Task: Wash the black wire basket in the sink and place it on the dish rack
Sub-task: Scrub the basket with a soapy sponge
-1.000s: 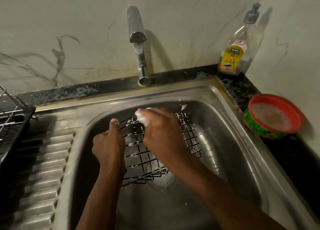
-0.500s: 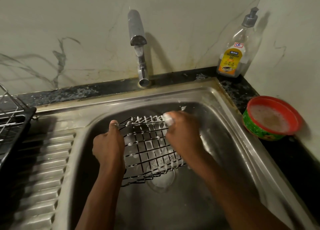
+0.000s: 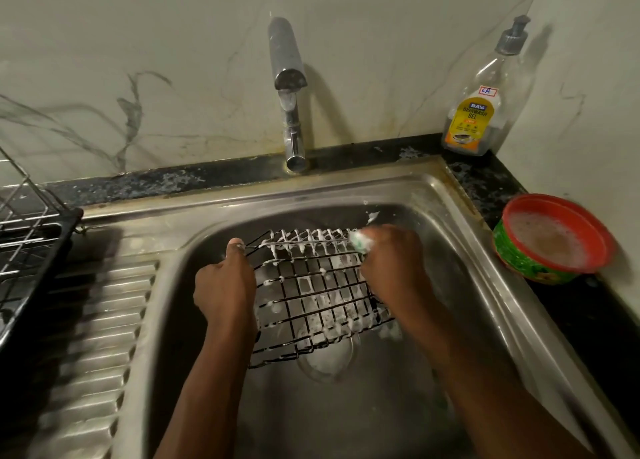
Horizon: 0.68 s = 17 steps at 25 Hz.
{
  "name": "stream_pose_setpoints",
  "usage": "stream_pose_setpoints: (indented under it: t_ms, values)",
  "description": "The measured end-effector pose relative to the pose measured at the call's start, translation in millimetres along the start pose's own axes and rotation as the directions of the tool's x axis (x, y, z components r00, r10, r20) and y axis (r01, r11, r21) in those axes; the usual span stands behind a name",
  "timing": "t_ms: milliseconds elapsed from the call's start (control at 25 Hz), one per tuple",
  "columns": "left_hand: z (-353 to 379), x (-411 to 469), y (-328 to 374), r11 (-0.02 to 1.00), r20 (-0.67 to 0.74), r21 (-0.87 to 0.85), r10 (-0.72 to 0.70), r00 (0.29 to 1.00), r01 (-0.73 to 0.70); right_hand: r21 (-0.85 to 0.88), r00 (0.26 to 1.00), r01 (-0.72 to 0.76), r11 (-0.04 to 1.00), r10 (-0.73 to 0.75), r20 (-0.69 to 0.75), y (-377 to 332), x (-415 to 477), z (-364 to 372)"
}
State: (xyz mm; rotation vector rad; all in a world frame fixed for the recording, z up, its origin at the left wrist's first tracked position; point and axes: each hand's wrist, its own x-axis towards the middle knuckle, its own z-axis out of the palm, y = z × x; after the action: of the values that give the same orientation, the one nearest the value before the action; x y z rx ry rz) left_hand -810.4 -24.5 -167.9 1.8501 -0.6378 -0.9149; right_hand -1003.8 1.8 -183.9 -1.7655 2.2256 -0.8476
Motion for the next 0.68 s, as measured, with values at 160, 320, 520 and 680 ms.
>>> stream_pose_setpoints:
  t_ms: [160, 320, 520, 680]
  values:
    - [-1, 2, 0, 1.0, 0.006, 0.021, 0.02, 1.0, -0.02, -0.174, 0.98, -0.183, 0.967, 0.194, 0.044, 14, 7, -4]
    - [-1, 5, -2, 1.0, 0.0, 0.021, 0.02, 1.0, -0.02, 0.106, 0.999, 0.04, 0.994, -0.042, 0.016, -46, -18, 3]
    - [-1, 2, 1, 0.999, 0.009, 0.032, -0.018, 1.0, 0.018, 0.295, 0.947, 0.321, 0.9, -0.305, -0.101, -79, -37, 11]
    - [-1, 10, -5, 1.0, 0.009, 0.011, -0.006, 1.0, 0.005, 0.183, 0.994, 0.113, 0.977, -0.11, -0.03, -12, -11, 3]
